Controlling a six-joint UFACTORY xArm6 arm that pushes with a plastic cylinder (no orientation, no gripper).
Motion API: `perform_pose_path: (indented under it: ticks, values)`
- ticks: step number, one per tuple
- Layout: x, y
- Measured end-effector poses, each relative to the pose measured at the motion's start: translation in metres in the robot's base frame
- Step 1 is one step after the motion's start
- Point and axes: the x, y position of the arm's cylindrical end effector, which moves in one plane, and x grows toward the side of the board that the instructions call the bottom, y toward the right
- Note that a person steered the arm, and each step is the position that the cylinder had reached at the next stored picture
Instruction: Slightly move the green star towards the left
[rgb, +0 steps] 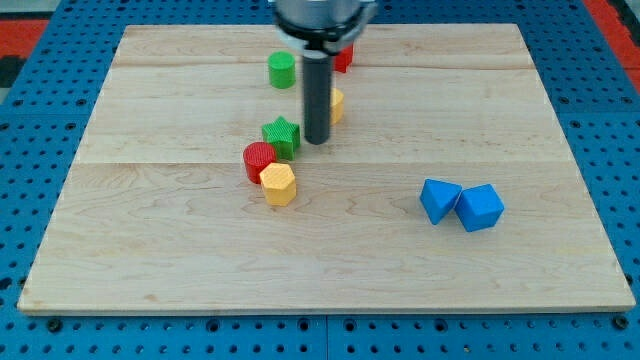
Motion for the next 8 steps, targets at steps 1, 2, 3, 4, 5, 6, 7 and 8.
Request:
perform_pose_path:
  ticks: [1,2,3,4,5,6,7,8]
  values:
    - [-0.002,-0.046]
    - [-0.002,-0.073]
    - [-0.025,-0.081]
    - [-0.020,-0.145]
    - [-0.018,-0.136]
    - [-0.004,-0.127]
    - [0.015,-0.121]
    - [0.021,-0.142]
